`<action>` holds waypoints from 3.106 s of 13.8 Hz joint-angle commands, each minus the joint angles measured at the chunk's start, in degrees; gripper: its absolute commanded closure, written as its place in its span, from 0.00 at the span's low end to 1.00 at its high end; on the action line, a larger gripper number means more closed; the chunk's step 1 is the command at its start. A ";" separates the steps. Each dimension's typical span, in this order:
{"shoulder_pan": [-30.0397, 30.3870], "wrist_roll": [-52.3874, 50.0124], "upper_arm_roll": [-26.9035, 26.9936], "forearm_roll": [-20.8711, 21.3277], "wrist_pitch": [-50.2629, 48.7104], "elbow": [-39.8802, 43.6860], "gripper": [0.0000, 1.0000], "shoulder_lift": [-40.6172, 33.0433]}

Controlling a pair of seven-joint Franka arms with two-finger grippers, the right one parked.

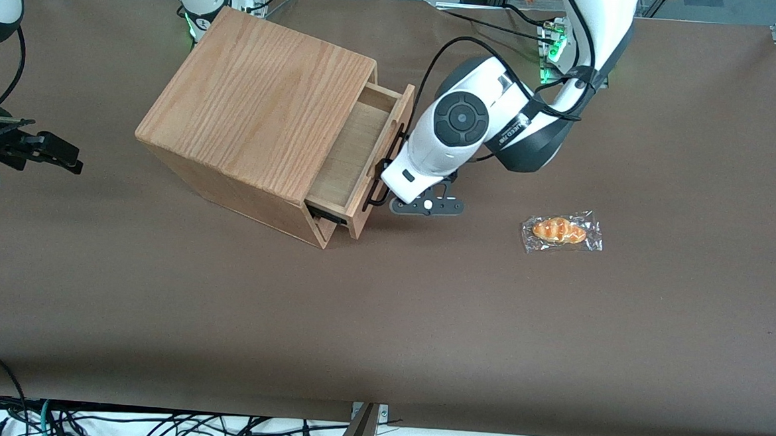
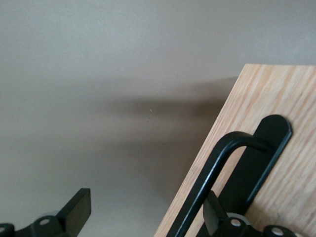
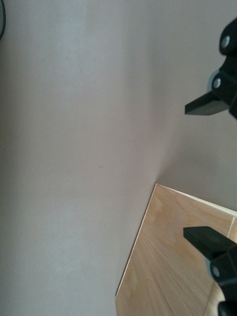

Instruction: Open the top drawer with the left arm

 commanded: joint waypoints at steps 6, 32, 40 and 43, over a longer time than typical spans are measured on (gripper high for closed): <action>1.82 0.74 0.18 1.05 -2.09 -0.95 0.00 -1.84; 6.22 2.05 0.09 2.72 -4.90 -0.96 0.00 -2.19; 6.74 1.97 -0.43 2.64 -6.75 -0.69 0.00 -3.33; 6.57 1.70 -0.43 2.11 -8.59 -0.52 0.00 -4.91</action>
